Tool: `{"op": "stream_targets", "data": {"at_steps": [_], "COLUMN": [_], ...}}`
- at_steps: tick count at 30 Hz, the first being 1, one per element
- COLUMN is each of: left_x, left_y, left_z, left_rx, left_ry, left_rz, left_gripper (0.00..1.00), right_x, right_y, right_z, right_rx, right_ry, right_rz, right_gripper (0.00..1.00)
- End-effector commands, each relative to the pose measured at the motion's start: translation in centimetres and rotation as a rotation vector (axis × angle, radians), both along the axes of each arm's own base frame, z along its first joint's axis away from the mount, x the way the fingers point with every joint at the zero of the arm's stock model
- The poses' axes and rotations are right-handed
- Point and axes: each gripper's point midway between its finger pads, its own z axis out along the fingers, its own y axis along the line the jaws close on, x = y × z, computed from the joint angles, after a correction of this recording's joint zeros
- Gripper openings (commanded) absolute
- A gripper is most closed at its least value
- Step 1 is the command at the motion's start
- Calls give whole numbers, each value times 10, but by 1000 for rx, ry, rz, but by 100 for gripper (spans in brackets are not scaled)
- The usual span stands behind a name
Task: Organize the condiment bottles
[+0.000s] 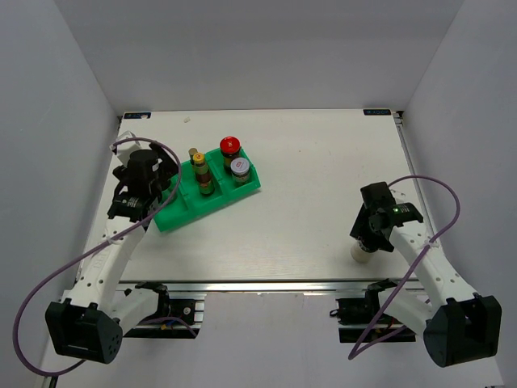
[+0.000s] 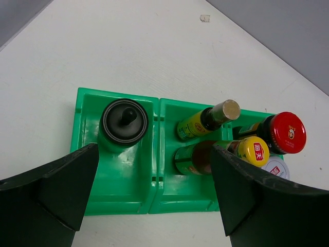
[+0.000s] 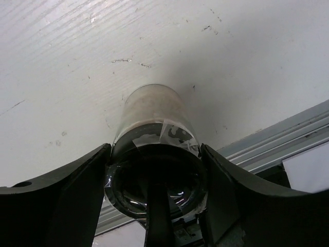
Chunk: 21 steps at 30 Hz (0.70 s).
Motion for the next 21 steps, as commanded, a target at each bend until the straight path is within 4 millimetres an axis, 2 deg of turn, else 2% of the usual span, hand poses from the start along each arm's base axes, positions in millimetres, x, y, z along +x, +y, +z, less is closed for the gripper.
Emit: {"op": "stream_targets", "data": {"at_steps": [1,2,5,7,8,10,11,13,15,17,18,20,21], "left_x": [-5,-6,-7,-9,-10,-12,-13,-18,-22,-25,-26,-30,-32], "left_y": [6,6,6,5,6,5,5,3,1,-5,-6,-4,-2], "left_z": [9,10,11,13,14,16,16,19,14,7,4,3,2], "left_rx": [7,4,0,-5,-6,-10,-15,-25,-56,-104,-118,-151,-166], "left_ry": [-35,-41,-46,-49,-53,-54,-55,-57,-54,-42,-37,-39,-35], "left_rz": [22,23,21,21,21,18,17,11,8,0,6,39,62], "left_gripper": [98,98,98,98,98,98,98,98,98,98,98,98,98], "right_x": [3,3,2,4,5,10,20,30,42,52,58,68,66], "right_y": [5,6,13,15,16,21,30,42,69,92,110,128,155], "right_z": [2,3,5,10,12,20,31,43,66,80,95,103,121], "right_rx": [33,40,75,84,89,108,141,188,280,333,342,303,315], "right_ry": [-38,-39,-48,-63,-70,-90,-130,-168,-232,-276,-324,-343,-382], "right_rz": [25,30,54,66,79,108,168,226,354,439,505,557,642], "right_gripper": [71,59,46,42,35,32,28,26,22,19,19,20,20]}}
